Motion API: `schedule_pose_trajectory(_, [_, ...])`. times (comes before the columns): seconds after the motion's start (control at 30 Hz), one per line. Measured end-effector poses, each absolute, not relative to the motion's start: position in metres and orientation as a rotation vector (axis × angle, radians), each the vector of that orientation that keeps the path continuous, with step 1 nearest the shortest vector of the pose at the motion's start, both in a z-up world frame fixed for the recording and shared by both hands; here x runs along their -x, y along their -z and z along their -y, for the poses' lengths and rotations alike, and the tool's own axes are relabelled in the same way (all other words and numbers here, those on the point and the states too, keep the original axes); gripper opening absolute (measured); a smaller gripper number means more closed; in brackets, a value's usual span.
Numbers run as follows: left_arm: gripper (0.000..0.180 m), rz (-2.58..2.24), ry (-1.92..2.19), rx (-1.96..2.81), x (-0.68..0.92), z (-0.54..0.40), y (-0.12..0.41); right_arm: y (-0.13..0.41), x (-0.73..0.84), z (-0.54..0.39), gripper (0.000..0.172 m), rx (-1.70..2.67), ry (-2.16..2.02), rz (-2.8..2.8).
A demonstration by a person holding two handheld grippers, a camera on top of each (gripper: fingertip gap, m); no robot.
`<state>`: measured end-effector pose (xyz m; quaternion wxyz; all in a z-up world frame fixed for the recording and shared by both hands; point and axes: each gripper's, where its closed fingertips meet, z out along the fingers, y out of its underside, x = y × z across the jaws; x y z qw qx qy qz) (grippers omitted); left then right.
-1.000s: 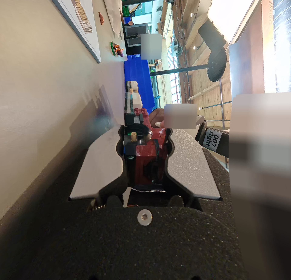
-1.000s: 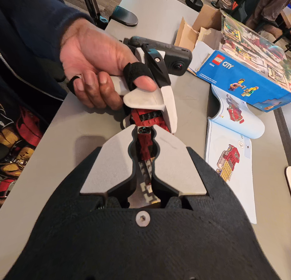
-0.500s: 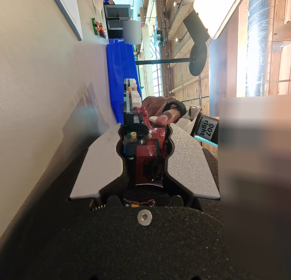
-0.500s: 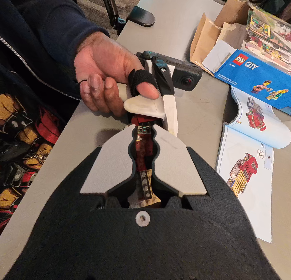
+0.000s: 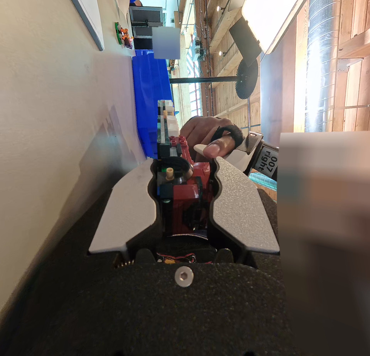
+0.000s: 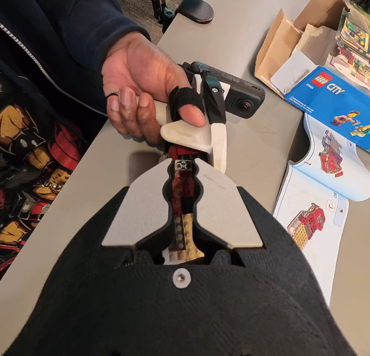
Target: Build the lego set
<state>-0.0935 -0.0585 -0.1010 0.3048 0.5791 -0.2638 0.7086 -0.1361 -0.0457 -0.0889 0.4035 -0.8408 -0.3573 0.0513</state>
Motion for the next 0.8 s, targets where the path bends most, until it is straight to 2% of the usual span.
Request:
schedule_pose_trajectory(0.4, [0.052, 0.785, -1.856, -1.596, 0.097, 0.055, 0.108, 0.079, 0.089, 0.060, 0.017, 2.233, -0.022, 0.706])
schedule_pose_trajectory(0.6, [0.052, 0.788, -1.796, -1.628, 0.099, 0.061, 0.115, 0.093, 0.070, 0.055, 0.013, 2.302, -0.066, 0.634])
schedule_pose_trajectory(0.8, [0.052, 0.778, -1.837, -1.684, 0.093, 0.056, 0.116, 0.095, 0.035, 0.074, 0.014, 2.241, 0.207, 0.411])
